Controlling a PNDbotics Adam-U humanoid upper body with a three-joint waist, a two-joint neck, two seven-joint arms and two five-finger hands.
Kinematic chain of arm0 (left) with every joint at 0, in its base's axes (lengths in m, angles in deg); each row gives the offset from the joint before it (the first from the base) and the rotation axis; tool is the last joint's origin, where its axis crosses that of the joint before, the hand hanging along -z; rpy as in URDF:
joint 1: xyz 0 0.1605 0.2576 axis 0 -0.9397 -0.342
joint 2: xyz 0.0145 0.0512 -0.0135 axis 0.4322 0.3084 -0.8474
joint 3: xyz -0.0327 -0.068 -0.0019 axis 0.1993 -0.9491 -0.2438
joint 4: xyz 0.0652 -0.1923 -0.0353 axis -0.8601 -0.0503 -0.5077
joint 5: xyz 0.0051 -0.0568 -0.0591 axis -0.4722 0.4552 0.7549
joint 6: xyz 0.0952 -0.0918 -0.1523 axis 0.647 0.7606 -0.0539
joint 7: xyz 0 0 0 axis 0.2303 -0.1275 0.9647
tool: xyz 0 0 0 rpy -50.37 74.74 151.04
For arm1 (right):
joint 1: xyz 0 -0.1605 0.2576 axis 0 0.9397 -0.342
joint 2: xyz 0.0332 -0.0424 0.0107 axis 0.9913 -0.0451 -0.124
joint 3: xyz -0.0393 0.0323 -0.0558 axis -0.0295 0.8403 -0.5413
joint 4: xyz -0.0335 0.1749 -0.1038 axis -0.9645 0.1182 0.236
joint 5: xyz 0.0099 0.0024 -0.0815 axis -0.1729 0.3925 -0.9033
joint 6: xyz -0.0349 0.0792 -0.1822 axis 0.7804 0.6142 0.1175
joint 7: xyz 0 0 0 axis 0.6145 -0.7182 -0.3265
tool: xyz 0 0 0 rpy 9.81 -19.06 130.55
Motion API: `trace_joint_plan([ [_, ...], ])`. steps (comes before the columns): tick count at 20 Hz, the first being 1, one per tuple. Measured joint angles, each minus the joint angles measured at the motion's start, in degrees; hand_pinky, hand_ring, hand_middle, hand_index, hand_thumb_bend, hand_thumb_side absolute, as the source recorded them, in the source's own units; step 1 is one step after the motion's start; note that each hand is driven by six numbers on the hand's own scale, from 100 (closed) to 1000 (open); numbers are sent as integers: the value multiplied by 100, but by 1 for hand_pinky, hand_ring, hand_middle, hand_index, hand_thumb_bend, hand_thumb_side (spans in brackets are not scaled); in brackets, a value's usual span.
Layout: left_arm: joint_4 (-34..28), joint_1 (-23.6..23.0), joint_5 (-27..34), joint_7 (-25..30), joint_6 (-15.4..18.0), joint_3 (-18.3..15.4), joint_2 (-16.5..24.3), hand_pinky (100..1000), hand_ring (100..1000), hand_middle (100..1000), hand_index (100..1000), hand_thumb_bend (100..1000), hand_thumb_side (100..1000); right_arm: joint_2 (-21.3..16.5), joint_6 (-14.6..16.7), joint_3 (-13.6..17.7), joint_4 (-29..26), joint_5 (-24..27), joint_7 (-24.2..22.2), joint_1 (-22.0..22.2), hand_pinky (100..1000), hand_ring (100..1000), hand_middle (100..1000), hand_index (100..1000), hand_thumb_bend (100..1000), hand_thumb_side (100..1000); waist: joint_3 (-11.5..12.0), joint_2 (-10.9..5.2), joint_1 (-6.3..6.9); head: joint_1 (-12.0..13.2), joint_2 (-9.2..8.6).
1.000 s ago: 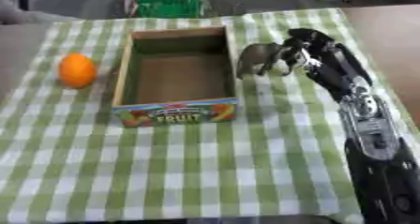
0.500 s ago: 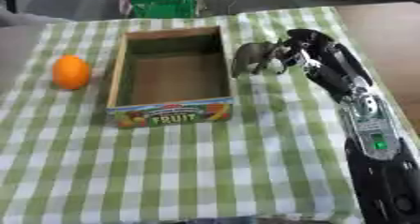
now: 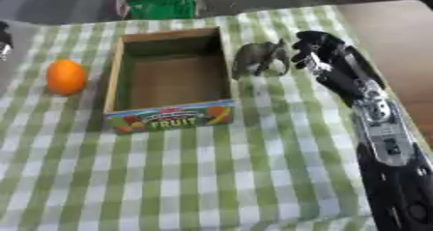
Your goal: Pick up objects on the table and place them in the box.
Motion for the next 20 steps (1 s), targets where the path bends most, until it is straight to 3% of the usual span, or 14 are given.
trace_joint_plan([
  [2, 174, 66, -161, 43, 101, 31, -128, 714, 699, 685, 829, 212, 392, 13, 3, -6, 3, 0, -5, -12, 631, 651, 679, 825, 100, 539, -9, 2, -8, 13, -1],
  [8, 458, 131, -453, 118, 267, 92, -383, 718, 703, 693, 839, 227, 431, 40, 22, -7, 10, -1, -25, -58, 631, 651, 679, 825, 100, 538, -35, 24, -28, 42, -3],
  [18, 719, 157, -892, 38, 121, 125, -627, 707, 694, 703, 845, 232, 507, 41, 31, -32, 37, -1, -37, -65, 630, 651, 678, 825, 100, 541, -38, 56, -31, 61, -5],
  [19, 738, 160, -923, 5, 92, 125, -650, 702, 688, 695, 840, 226, 493, 41, 33, -37, 37, -1, -39, -65, 630, 651, 678, 825, 100, 541, -41, 57, -31, 61, -6],
  [20, 757, 164, -956, -31, 69, 126, -675, 692, 673, 674, 824, 159, 398, 41, 34, -37, 37, -1, -41, -65, 630, 651, 678, 825, 100, 541, -45, 58, -31, 61, -6],
])
